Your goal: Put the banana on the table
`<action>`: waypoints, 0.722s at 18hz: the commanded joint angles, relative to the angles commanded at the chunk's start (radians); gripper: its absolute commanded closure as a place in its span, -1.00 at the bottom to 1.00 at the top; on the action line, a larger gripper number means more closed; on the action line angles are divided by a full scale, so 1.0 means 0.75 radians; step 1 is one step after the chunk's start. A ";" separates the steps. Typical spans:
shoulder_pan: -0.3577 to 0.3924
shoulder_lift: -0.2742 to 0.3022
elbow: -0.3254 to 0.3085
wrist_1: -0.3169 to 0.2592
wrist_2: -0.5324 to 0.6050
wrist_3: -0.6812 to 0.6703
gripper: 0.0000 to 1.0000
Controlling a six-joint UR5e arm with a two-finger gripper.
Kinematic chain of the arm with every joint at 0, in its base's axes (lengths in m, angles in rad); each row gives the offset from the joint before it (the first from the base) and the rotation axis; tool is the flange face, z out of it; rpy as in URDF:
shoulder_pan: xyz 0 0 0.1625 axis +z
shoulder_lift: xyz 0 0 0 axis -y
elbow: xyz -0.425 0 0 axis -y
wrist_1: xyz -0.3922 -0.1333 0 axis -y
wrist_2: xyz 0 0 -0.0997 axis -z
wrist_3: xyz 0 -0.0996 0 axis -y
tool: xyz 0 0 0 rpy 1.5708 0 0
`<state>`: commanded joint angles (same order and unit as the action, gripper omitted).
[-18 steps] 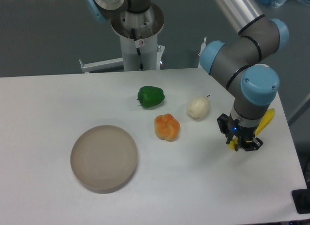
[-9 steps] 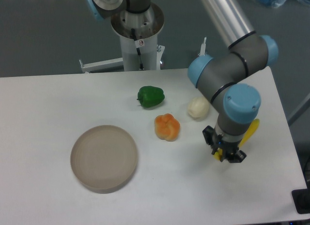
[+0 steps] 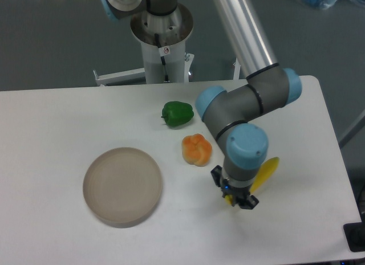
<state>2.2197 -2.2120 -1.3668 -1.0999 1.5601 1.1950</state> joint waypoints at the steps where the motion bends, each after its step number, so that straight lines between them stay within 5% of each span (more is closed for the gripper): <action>1: -0.002 0.000 0.000 0.000 0.000 -0.002 -0.11; 3: -0.002 0.000 0.006 0.008 -0.010 -0.002 -0.99; 13: 0.106 0.067 0.020 -0.002 0.004 0.055 -1.00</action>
<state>2.2992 -2.1615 -1.3514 -1.1014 1.5631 1.2362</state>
